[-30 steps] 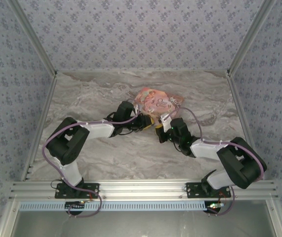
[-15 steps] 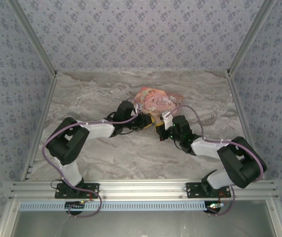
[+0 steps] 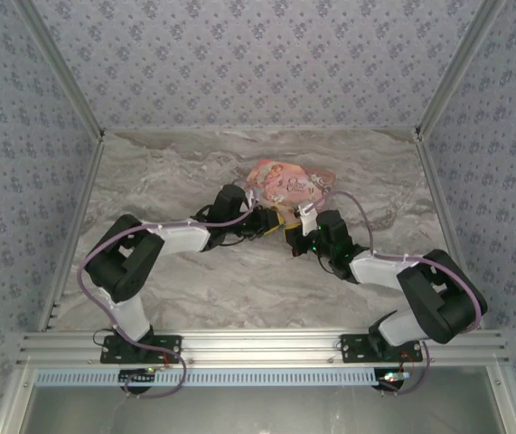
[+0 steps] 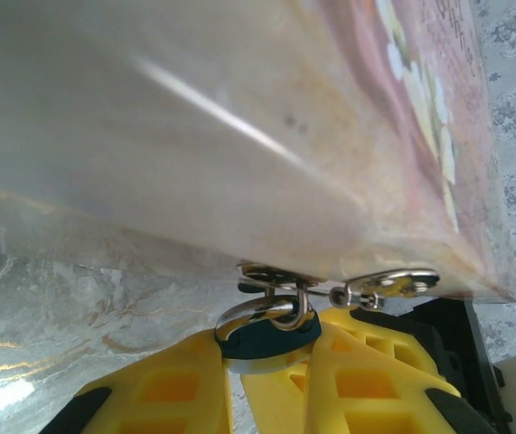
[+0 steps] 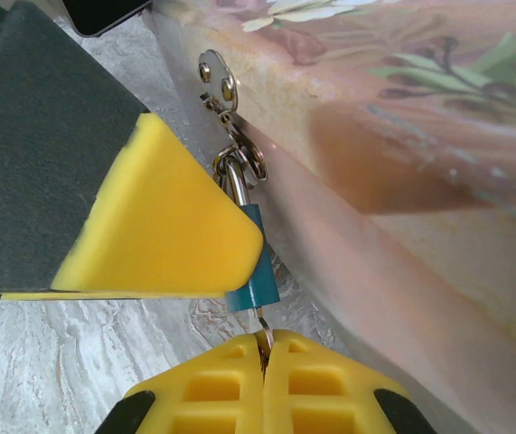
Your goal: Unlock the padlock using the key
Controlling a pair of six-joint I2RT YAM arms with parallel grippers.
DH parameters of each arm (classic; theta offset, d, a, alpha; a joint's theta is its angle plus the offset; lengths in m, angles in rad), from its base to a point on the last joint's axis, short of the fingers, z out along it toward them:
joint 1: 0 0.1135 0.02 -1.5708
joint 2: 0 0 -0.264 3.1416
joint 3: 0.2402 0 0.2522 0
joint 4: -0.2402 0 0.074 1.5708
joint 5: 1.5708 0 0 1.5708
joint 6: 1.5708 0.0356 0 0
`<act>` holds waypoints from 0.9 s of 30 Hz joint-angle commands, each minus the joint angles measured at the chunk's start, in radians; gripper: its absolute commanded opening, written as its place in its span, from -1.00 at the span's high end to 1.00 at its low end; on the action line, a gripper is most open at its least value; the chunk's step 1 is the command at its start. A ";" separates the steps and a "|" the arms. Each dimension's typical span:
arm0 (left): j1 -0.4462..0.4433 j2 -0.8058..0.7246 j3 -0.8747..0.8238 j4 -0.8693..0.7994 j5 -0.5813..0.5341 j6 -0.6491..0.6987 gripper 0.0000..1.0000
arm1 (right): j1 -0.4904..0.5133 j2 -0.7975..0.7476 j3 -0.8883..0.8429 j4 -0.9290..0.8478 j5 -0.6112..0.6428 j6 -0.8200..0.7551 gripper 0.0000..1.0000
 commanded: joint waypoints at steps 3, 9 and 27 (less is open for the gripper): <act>-0.065 0.051 0.028 0.050 0.128 -0.043 0.59 | 0.022 -0.001 -0.054 0.232 0.031 0.063 1.00; -0.069 0.097 0.030 0.106 0.142 -0.082 0.57 | 0.050 -0.003 -0.145 0.269 0.095 0.091 1.00; -0.046 -0.014 -0.064 0.042 0.035 -0.063 -0.21 | 0.090 -0.003 -0.134 0.201 0.168 0.231 1.00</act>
